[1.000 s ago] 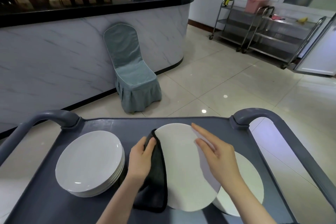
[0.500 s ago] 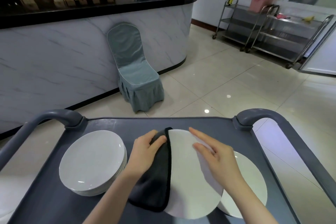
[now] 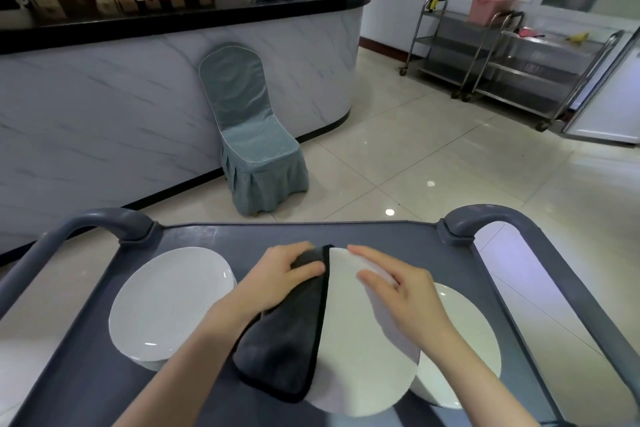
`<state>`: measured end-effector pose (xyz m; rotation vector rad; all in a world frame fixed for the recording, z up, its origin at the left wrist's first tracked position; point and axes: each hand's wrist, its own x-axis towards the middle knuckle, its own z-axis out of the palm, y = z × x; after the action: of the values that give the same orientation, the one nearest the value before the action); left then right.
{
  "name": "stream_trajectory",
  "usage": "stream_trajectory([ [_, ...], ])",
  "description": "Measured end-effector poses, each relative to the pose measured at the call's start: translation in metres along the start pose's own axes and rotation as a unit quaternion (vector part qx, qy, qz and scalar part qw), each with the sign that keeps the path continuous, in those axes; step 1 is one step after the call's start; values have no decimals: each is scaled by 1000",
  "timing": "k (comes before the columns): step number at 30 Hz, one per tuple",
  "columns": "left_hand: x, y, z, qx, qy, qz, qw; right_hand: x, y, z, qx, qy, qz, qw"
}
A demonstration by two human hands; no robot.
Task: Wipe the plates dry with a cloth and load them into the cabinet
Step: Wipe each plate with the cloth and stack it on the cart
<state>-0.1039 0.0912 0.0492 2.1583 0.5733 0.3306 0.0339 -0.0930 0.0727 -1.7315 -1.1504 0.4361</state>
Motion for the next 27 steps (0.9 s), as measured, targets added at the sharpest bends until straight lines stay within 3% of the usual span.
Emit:
stream_trajectory([
  [2, 0, 2, 1, -45, 68, -28, 996, 7, -4, -6, 11, 41, -1, 999],
  [4, -8, 3, 14, -148, 179, -102, 967, 12, -7, -11, 57, 106, 20, 993],
  [8, -32, 4, 62, -414, 297, -291, 810, 7, -5, 9, 151, 252, 67, 953],
  [10, -37, 3, 70, -431, 317, -331, 777, -3, 2, 23, 152, 278, 83, 945],
  [12, -39, -1, 66, -408, 323, -323, 791, -11, 11, 27, 125, 239, 86, 959],
  [14, -40, -5, 52, -363, 329, -276, 827, -9, 14, 18, 122, 169, 92, 974],
  [16, -40, -7, 35, -256, 311, -191, 895, 0, 11, 4, 73, 104, 82, 989],
  [19, -30, 4, 16, -89, 191, -49, 976, 20, -3, -10, -13, -17, 47, 999],
  [22, -18, 13, 13, -25, 79, 31, 996, 29, -9, -3, -132, -137, 12, 982],
  [27, -27, -6, 27, -57, 84, -3, 995, 16, 10, 17, -150, -145, 16, 978],
])
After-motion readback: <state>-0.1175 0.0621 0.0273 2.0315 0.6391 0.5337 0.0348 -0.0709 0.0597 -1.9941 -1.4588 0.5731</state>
